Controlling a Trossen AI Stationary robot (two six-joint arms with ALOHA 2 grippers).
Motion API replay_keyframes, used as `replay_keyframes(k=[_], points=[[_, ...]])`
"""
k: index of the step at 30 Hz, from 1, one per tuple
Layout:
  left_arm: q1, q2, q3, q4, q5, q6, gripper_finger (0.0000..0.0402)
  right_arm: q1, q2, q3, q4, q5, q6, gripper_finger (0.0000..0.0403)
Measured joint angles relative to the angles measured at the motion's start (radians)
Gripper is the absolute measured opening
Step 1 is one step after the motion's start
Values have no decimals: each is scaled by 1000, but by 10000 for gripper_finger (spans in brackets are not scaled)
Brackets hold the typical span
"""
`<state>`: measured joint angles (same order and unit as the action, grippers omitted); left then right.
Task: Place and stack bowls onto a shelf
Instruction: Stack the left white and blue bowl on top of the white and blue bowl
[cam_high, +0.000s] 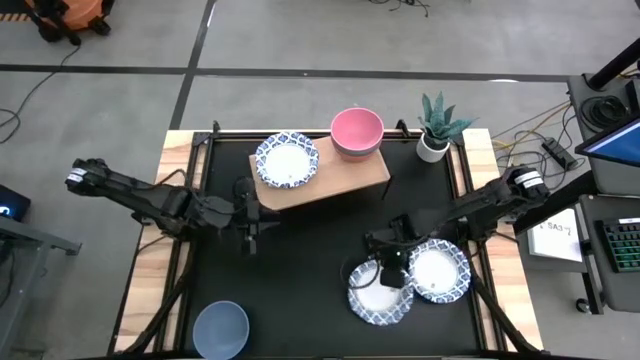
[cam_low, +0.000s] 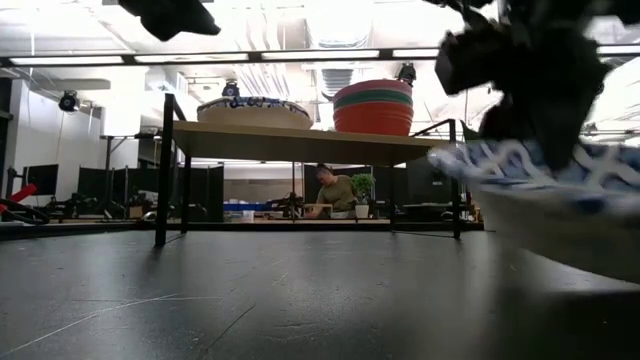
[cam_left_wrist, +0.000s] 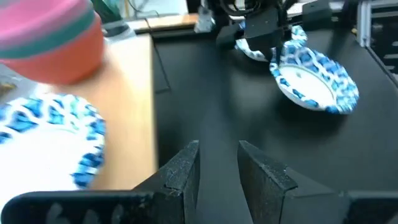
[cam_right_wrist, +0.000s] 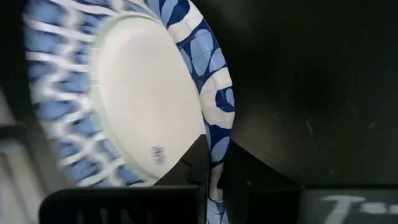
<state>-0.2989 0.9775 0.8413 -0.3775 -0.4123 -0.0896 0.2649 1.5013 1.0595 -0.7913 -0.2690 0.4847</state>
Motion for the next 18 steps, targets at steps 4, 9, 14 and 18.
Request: replay_keyframes(k=[4, 9, 14, 18], points=[[0, -53, 0, -1, -39, 60, 91, -39, -50, 30, 31, -19, 86, 13], [0, -114, 0, -10, -77, 96, 91, -101, -60, 121, 60, -17, 220, 13], [0, -162, 0, -48, -99, 104, 91, -152, -50, 224, 141, 10, 361, 13], [0, -201, 0, -89, -108, 83, 91, -201, -35, 328, 154, 48, 409, 13]])
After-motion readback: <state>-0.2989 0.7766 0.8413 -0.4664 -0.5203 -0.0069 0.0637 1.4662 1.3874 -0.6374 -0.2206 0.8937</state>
